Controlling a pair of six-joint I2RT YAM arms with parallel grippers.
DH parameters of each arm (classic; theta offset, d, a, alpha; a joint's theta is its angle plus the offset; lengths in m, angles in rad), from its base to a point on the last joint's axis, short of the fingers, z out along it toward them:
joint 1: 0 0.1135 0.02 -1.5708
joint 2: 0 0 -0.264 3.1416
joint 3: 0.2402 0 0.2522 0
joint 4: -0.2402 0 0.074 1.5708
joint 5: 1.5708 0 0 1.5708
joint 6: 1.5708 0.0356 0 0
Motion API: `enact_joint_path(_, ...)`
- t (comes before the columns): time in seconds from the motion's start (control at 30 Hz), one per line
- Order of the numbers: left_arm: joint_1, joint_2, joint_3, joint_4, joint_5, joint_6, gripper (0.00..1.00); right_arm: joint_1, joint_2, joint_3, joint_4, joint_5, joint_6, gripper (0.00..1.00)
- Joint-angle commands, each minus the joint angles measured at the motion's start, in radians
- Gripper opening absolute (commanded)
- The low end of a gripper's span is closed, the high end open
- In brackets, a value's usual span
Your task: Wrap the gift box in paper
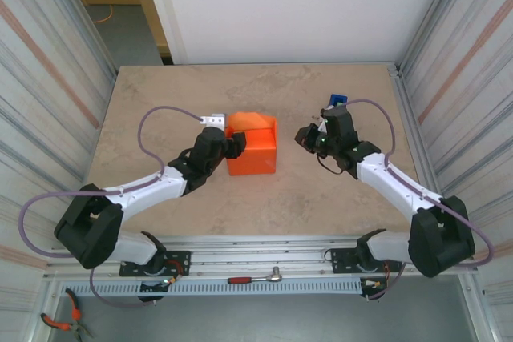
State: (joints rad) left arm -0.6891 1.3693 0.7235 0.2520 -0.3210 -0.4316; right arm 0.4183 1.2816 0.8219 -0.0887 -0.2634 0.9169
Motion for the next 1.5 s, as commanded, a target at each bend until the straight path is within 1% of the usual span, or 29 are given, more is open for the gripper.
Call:
enact_joint_path(0.0,-0.009,0.021,0.016,-0.045,-0.031,0.019,0.7,-0.008,0.045,0.034,0.09,-0.077,0.046,0.0)
enact_joint_path(0.27,-0.01,0.023,0.016,-0.054,-0.038,0.019,0.69,-0.003,0.134,0.054,0.207,-0.119,0.119,0.0)
enact_joint_path(0.67,-0.012,0.019,0.017,-0.059,-0.043,0.021,0.69,0.032,0.248,0.103,0.328,-0.166,0.193,0.0)
enact_joint_path(1.2,-0.013,0.013,0.008,-0.063,-0.043,0.021,0.68,0.107,0.274,0.128,0.351,-0.181,0.191,0.0)
enact_joint_path(1.47,-0.015,0.016,0.012,-0.063,-0.041,0.019,0.68,0.122,0.272,0.126,0.337,-0.192,0.182,0.0)
